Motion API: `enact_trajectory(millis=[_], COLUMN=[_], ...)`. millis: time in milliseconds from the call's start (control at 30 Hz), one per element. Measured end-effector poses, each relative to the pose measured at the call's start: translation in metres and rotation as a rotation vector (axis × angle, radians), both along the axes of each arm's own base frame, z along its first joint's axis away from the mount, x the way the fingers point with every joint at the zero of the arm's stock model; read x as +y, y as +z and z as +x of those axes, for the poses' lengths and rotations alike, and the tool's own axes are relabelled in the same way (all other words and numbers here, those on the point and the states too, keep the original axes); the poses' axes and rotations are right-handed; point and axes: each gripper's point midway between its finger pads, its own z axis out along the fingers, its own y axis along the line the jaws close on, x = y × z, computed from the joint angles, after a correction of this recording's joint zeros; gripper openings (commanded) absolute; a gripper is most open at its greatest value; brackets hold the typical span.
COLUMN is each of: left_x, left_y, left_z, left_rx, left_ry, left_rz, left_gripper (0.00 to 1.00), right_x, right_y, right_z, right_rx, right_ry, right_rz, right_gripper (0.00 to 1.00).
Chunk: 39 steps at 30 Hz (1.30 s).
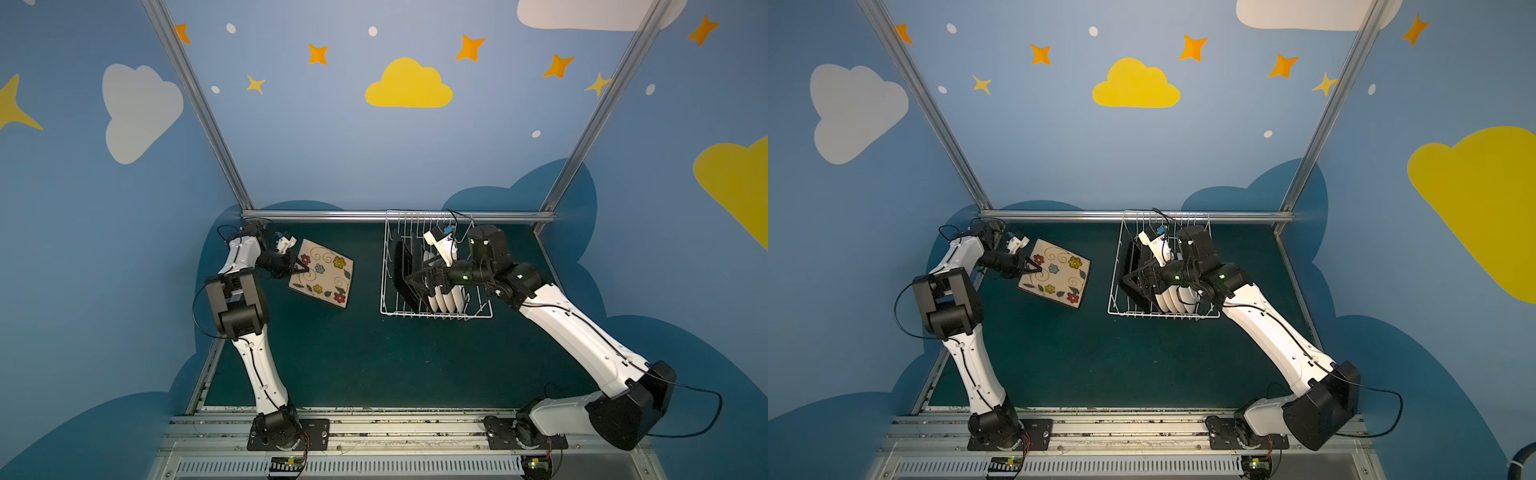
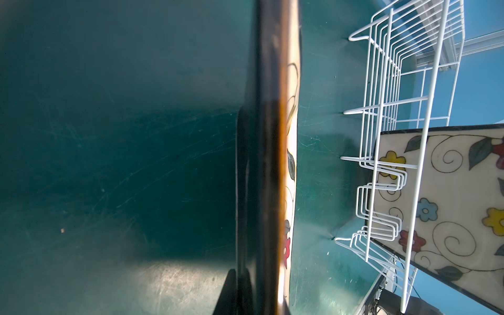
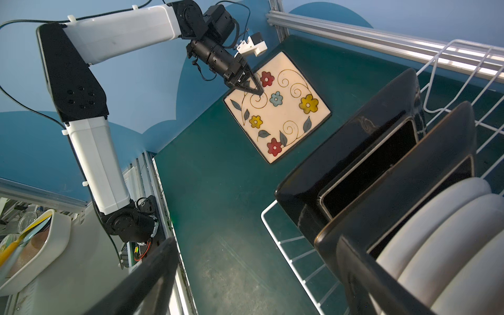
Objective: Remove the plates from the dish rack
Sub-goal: 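Lower the flowered plate onto the table with left gripper while right gripper releases, then open the left gripper and reach it to the black square plate in the rack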
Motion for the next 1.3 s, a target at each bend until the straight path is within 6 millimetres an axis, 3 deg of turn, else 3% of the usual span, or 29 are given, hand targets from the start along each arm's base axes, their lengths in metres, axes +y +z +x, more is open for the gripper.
enact_trajectory(millis=[633,933,1300], left_x=[0.03,0.05,0.053], left_y=[-0.036,-0.066,-0.057], left_z=[0.002,-0.004,-0.001], left_rx=[0.092,0.171,0.173], left_ry=[0.042,0.081,0.126], left_rz=[0.104,0.155,0.146], left_gripper=[0.3,0.35,0.76], right_x=[0.007,0.008,0.005], right_y=[-0.005,-0.002,-0.004], right_z=[-0.003,-0.001,0.001], right_rx=[0.016,0.001,0.001], right_ry=[0.025,0.026,0.009], right_rz=[-0.003,-0.005,-0.029], right_gripper=[0.9,0.9,0.9])
